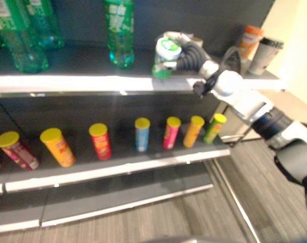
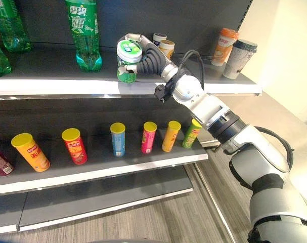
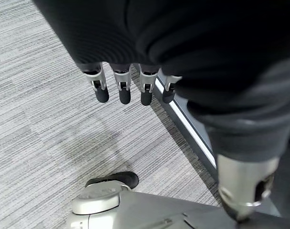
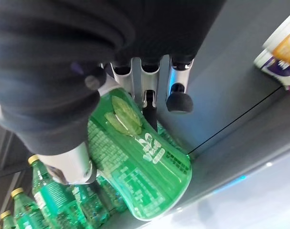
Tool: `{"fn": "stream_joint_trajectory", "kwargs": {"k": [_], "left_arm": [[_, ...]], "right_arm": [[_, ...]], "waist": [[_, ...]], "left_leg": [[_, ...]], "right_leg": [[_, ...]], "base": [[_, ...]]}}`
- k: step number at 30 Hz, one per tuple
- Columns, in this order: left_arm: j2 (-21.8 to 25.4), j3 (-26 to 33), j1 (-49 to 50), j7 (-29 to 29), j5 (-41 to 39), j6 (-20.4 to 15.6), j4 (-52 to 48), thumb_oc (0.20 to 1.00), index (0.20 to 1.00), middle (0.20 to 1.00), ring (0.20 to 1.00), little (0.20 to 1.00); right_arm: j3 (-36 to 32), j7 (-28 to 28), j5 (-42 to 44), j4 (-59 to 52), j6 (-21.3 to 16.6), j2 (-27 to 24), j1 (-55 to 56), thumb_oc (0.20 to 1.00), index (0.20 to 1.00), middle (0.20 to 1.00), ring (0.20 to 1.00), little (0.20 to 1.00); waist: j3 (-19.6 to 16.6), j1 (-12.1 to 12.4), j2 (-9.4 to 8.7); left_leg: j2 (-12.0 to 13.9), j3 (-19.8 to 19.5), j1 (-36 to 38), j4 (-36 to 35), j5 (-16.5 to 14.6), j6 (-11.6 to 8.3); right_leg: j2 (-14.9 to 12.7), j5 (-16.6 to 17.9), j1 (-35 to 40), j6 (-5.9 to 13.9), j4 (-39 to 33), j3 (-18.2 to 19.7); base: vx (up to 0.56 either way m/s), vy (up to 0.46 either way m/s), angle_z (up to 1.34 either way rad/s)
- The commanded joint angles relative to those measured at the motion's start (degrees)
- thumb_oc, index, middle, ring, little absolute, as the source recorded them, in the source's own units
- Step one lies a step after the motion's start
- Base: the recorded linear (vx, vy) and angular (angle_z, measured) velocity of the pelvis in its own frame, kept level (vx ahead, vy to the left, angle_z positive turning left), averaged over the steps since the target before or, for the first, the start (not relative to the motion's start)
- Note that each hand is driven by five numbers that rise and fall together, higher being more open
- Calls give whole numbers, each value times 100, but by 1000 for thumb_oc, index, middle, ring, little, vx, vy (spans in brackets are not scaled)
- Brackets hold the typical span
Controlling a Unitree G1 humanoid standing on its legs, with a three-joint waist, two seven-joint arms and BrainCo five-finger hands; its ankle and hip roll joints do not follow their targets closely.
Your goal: Put the goods on the table back onto the shelves and tidy them up.
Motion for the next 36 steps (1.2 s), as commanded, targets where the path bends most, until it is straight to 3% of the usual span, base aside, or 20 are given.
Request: {"fn": "stream_joint_trajectory", "kwargs": {"k": [1,16,36], "left_arm": [[-155,-303,-231,-102,-114,-151,346,1000,1000,1000,1000,1000],[-201,-718,-331,-117,-165,-289,94,1000,1000,1000,1000,1000],[-194,-897,-309,-155,-206,-319,-193,1000,1000,1000,1000,1000]], "right_arm": [[-21,-190,20,638,-20,-13,-911,200,200,200,200,200],[33,-371,-936,3236,262,797,-1380,200,200,200,200,200],[74,-395,-1307,3712,336,759,-1304,200,200,200,200,200]], "waist": [[-22,74,-156],[65,183,-115],[151,182,-29]], "left_leg": [[377,-161,-233,-100,41,-288],[364,-304,-299,-100,39,-236],[351,-383,-321,-100,29,-222]], "right_leg": [[-301,-401,370,425,19,378],[-315,-352,322,425,17,311],[-306,-367,310,430,20,299]], "base": [[0,0,0],[0,0,1],[0,-1,3]]}}
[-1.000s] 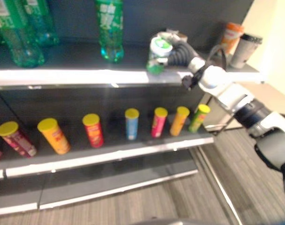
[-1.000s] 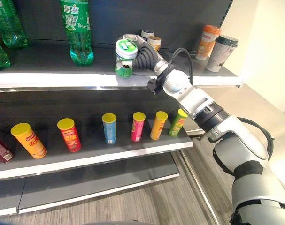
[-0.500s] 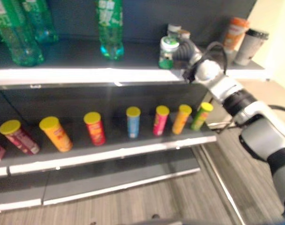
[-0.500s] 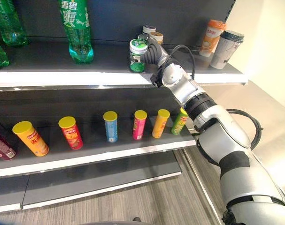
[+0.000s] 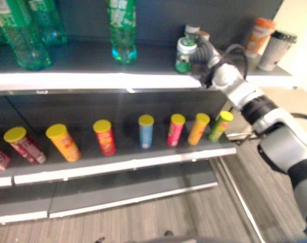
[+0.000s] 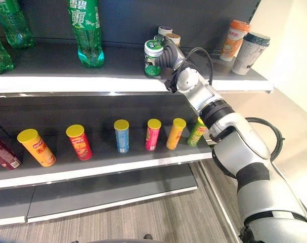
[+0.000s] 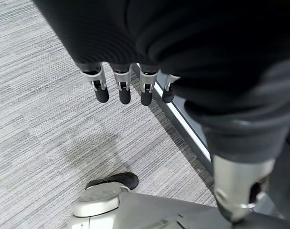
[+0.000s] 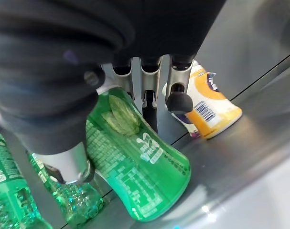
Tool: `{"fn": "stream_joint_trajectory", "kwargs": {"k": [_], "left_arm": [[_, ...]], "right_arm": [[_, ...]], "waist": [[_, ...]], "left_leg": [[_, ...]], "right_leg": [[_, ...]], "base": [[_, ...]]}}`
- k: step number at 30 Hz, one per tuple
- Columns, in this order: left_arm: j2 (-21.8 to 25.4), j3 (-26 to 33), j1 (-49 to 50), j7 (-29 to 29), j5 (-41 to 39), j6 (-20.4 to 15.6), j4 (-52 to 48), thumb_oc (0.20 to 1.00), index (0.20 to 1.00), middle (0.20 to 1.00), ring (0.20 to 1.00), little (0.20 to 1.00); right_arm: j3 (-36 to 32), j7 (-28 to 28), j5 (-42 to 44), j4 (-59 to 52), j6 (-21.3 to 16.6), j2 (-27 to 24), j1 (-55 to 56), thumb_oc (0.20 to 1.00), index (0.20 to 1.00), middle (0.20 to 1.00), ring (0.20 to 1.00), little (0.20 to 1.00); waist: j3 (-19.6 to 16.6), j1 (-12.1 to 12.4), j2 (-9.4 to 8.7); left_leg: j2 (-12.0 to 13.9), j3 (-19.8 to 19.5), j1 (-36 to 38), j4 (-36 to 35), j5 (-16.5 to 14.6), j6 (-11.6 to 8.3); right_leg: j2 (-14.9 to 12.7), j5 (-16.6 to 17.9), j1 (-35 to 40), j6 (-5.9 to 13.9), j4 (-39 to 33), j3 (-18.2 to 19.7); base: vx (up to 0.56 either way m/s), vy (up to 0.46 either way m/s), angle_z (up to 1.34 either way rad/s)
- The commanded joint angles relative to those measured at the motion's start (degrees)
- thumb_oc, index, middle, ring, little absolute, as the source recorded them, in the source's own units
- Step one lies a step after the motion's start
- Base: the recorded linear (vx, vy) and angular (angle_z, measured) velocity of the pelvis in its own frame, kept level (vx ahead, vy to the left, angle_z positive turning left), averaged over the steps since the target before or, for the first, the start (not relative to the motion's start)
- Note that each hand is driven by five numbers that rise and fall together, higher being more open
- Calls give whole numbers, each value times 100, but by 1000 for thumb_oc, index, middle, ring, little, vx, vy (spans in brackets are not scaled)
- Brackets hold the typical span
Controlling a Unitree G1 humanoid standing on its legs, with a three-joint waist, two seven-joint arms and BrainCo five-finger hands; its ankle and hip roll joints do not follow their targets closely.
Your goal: Put the goods on the table back onto the shelves and tidy them up.
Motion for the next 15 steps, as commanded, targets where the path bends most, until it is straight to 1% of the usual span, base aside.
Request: {"fn": "stream_joint_trajectory", "kwargs": {"k": [1,15], "left_arm": [[-278,-448,-205,-159,-80,-263,59,1000,1000,1000,1000,1000],[-293,-473,-231,-173,-134,-269,20,1000,1000,1000,1000,1000]], "right_arm": [[182,-17,-370,783,14,-107,-442,200,200,200,200,200],[210,19,-455,1010,44,-386,-442,200,200,200,200,200]], "waist": [[-3,104,-140],[51,20,-145]], "left_leg": [[340,-227,-165,-136,7,-252],[353,-233,-177,-136,-9,-259]], "right_leg": [[-304,-363,410,440,21,442],[-311,-377,392,442,37,455]], "base": [[0,0,0],[0,0,0]]}}
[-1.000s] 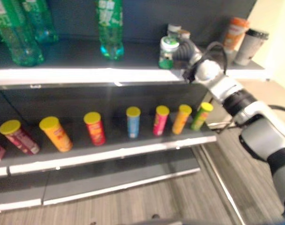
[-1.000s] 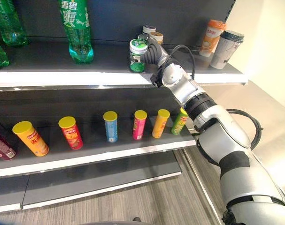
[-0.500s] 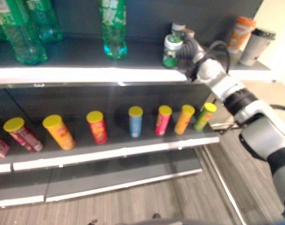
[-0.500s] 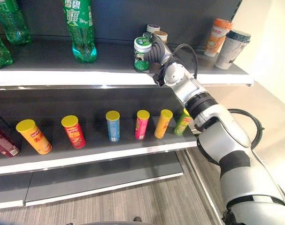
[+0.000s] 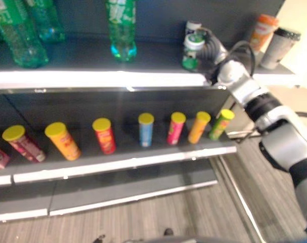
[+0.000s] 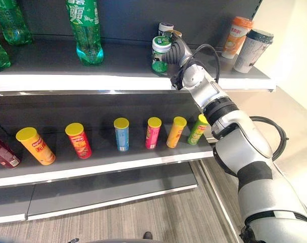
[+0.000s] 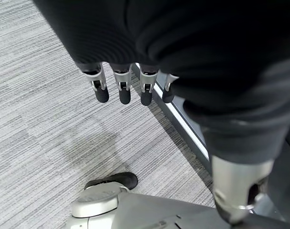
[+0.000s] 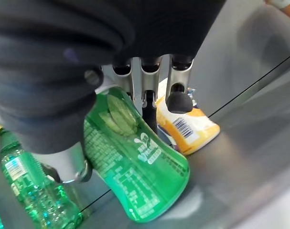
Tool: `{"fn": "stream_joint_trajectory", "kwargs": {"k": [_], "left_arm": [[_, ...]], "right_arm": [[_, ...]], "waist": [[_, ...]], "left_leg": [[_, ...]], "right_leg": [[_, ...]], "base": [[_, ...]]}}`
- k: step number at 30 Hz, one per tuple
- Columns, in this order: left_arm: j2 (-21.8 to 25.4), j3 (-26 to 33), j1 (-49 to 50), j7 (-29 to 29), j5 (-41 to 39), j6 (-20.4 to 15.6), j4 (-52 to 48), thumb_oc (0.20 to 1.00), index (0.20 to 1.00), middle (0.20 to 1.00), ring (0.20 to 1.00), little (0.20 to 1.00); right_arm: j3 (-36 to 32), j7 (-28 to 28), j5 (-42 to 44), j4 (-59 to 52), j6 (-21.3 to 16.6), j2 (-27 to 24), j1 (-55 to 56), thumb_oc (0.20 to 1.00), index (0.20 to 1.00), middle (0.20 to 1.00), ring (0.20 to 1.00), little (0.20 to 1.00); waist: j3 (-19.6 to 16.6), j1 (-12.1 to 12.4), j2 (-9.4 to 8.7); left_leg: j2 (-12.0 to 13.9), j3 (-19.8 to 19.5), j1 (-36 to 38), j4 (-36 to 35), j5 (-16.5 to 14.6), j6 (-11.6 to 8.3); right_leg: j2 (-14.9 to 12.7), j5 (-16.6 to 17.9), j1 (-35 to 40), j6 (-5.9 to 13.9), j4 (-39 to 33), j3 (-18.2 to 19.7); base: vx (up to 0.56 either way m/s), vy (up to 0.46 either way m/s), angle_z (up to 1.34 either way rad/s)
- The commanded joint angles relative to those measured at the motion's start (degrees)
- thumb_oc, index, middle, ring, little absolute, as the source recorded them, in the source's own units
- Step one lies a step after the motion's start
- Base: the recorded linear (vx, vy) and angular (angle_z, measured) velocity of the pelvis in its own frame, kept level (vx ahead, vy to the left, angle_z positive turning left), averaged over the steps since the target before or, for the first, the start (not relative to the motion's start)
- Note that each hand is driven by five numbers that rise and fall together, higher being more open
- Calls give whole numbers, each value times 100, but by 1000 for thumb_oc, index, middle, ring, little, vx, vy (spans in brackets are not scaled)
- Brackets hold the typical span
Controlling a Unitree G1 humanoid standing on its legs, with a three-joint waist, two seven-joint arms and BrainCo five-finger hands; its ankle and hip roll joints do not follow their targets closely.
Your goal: Put the goods on the table back onto the shelves and tidy them up.
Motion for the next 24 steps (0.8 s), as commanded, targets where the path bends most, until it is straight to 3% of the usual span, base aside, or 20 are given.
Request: {"fn": "stream_joint_trajectory", "kwargs": {"k": [1,14,24], "left_arm": [[-327,-459,-226,-167,-135,-260,75,1000,1000,1000,1000,1000],[-399,-163,-63,-271,-338,-238,268,1000,1000,1000,1000,1000],[-376,-243,216,-430,-523,-241,-143,1000,1000,1000,1000,1000]], "right_arm": [[341,38,-255,588,50,-346,-330,200,200,200,200,200],[582,586,290,-146,68,-933,-172,200,200,200,200,200],[772,881,615,-479,118,-1170,27,200,200,200,200,200]], "waist": [[3,21,-113],[-13,-175,-134],[5,-255,-83]], "left_leg": [[354,-226,-176,-133,-12,-261],[382,-86,-141,-133,-43,-292],[404,-5,-136,-133,-43,-305]], "right_leg": [[-312,-381,390,445,40,458],[-300,-401,368,452,53,532],[-282,-405,362,458,59,558]], "base": [[0,0,0],[0,0,0],[-14,-1,-5]]}}
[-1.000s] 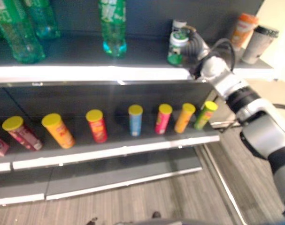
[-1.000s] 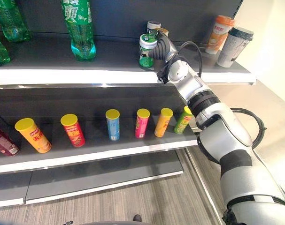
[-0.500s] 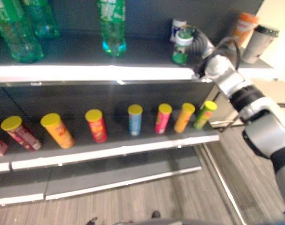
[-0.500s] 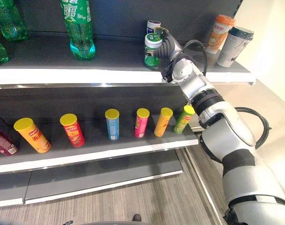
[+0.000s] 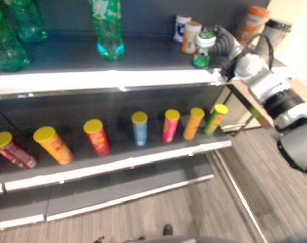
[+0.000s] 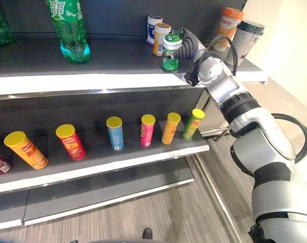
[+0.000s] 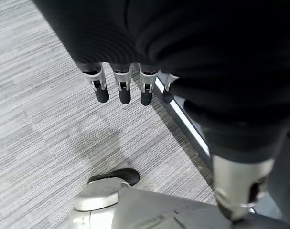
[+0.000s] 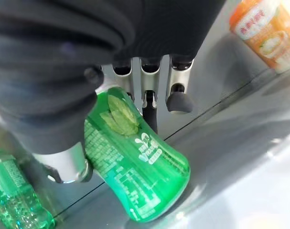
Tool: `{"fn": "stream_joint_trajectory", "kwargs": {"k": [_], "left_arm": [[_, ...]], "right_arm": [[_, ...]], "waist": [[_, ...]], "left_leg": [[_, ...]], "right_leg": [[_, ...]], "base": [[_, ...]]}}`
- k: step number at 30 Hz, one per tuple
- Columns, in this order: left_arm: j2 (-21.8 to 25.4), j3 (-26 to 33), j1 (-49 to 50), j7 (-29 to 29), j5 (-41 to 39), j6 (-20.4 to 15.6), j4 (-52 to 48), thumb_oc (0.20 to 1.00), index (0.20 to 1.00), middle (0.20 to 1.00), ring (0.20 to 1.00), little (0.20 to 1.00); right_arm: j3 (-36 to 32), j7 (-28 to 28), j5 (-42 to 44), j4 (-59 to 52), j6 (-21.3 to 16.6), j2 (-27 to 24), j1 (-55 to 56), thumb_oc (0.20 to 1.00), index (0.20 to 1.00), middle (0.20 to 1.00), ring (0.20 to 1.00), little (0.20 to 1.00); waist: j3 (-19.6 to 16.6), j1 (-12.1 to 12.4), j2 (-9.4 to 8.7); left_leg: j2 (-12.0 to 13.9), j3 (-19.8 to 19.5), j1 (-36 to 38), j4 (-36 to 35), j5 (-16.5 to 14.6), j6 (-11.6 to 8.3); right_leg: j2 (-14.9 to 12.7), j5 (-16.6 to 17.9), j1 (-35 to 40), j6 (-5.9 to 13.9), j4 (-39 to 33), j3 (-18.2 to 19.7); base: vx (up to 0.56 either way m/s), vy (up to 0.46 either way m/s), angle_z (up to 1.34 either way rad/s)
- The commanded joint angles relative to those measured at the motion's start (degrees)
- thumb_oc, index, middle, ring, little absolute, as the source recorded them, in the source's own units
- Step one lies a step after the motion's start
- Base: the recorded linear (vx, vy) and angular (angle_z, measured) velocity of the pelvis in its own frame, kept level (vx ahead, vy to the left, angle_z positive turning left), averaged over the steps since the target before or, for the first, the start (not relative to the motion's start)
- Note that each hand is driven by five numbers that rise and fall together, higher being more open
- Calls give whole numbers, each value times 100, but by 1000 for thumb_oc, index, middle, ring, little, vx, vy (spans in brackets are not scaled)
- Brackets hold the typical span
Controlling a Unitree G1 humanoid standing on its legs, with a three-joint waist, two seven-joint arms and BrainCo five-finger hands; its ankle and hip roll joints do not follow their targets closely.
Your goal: Put the goods on the table back onto the shelves and tidy them up.
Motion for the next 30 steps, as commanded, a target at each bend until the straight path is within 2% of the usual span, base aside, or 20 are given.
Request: {"fn": "stream_joint_trajectory", "kwargs": {"k": [1,4,5,6,22,30], "left_arm": [[-382,-261,11,-340,-33,-218,-35,1000,1000,1000,1000,1000],[-400,-250,12,-354,-61,-209,8,1000,1000,1000,1000,1000],[-400,-250,12,-354,-61,-209,9,1000,1000,1000,1000,1000],[-408,-243,17,-361,-74,-201,23,1000,1000,1000,1000,1000],[-448,-159,-113,-311,-124,-155,307,1000,1000,1000,1000,1000],[-480,-69,-174,-274,-96,-116,458,1000,1000,1000,1000,1000]], "right_arm": [[486,140,133,158,30,-315,20,200,200,200,200,200],[474,149,188,154,27,-273,62,200,200,200,200,200],[475,149,188,155,26,-273,61,363,363,363,363,363],[483,159,174,193,46,-244,79,1000,1000,1000,1000,1000],[312,21,114,573,81,46,-5,1000,1000,1000,1000,1000],[249,-111,107,330,34,-60,-113,1000,1000,1000,1000,1000]], "waist": [[-65,-10,-87],[-52,-17,-84],[-52,-17,-83],[-51,-11,-81],[-49,-12,-74],[-72,-58,-91]], "left_leg": [[409,-145,-162,-120,-43,-306],[410,-124,-159,-120,-43,-311],[410,-123,-159,-120,-44,-311],[413,-119,-160,-120,-40,-314],[413,-122,-169,-120,-48,-318],[419,-82,-146,-120,-70,-326]], "right_leg": [[-286,-435,382,492,60,428],[-283,-433,374,490,59,434],[-283,-432,374,490,59,435],[-282,-433,377,487,53,433],[-283,-422,371,476,40,454],[-276,-429,385,476,28,497]], "base": [[-16,-6,-4],[0,0,0],[0,0,0],[0,0,0],[0,0,0],[0,0,0]]}}
